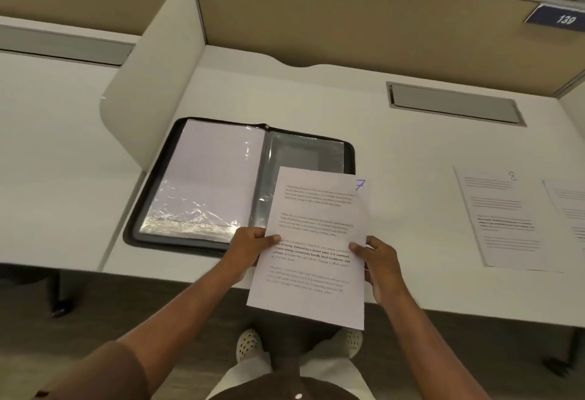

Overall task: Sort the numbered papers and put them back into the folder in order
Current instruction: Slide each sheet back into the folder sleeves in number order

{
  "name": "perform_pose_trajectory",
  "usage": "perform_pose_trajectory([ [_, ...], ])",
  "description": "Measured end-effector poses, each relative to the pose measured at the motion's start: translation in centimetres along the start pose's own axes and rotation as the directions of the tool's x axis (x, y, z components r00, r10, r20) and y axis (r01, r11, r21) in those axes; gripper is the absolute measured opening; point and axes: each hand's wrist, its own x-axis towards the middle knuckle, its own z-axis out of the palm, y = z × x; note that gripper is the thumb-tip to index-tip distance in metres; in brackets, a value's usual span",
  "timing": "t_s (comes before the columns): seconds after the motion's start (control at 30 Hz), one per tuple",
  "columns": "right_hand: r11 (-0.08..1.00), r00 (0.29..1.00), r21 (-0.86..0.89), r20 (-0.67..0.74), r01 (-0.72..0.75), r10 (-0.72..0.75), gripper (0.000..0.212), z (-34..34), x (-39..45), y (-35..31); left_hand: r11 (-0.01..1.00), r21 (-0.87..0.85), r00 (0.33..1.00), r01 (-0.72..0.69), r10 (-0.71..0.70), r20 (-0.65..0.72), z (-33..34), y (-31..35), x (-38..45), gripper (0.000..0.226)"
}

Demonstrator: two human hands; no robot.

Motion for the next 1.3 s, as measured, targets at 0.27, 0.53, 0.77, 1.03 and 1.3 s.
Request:
perform_pose_trajectory([
  [0.27,0.995,0.99,-0.085,0.125,-0.055,0.065,0.028,2.4,-2.0,2.5,1.0,-0.026,0.994,-0.005,0.002,-0.113,-2.5,-1.0,0.1,0.016],
  [0.53,0.86,0.978,0.468,0.045,-0.203,0.206,0.028,4.7,-5.7,3.7,0.991,-0.128,0.976,-0.026,-0.003,-0.219,-2.5,-1.2,0.0,0.009],
  [0.77,0.741,0.959,0.638,-0.016,-0.208,0.283,0.038,7.3,-8.8,5.6,0.994,-0.1,0.982,-0.049,0.03,-0.187,-0.5,-0.5,0.2,0.007],
  [1.03,0.734,0.944,0.669,-0.153,-0.118,0.292,0.039,7.4,-8.6,4.7,0.994,0.031,0.99,-0.102,0.104,-0.096,0.2,0.4,0.5,0.011],
  [1.3,0.721,0.947,0.671,-0.086,-0.175,0.31,0.049,4.3,-10.7,5.1,0.445,0.745,0.758,-0.497,0.641,0.122,-2.3,1.9,1.9,0.014],
])
